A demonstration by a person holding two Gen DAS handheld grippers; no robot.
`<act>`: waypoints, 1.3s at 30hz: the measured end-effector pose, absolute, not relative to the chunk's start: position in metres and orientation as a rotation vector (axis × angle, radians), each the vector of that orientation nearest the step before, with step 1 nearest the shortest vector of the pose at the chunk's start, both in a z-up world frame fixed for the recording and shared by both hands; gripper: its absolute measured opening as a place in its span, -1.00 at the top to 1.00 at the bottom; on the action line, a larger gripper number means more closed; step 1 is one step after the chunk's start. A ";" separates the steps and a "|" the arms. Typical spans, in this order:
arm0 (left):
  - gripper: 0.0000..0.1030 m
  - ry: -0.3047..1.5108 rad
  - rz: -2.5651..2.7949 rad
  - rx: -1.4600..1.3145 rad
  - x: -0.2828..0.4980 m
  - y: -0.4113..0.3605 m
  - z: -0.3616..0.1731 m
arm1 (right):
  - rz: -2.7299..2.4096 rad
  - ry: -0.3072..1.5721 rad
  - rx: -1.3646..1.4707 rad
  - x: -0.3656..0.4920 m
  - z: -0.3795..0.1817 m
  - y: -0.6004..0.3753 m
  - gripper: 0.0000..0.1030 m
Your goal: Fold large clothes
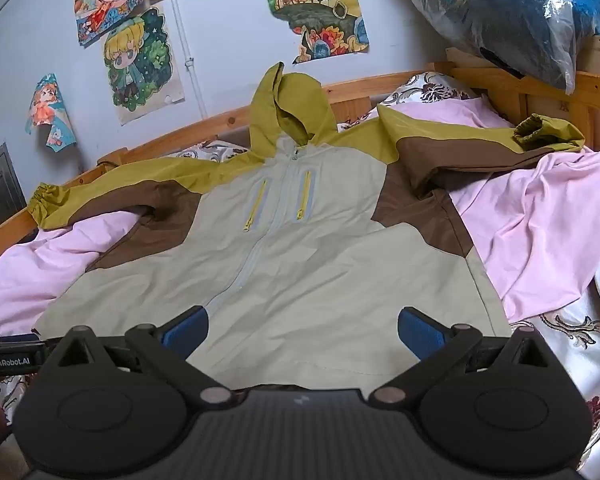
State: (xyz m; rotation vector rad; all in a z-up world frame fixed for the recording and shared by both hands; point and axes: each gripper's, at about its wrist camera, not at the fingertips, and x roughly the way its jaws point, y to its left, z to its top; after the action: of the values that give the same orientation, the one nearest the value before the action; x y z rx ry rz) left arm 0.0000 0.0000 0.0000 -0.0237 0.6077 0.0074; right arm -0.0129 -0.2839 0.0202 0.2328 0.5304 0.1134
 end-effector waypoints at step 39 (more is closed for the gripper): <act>-0.99 0.604 0.005 -0.027 0.000 -0.003 0.001 | 0.113 0.523 0.241 -0.015 0.022 -0.282 -1.00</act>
State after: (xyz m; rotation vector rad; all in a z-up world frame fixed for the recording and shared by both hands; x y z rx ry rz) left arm 0.0000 -0.0028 0.0010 -0.0269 0.6041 0.0046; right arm -0.0147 -0.2817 0.0222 0.2408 0.5231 0.1130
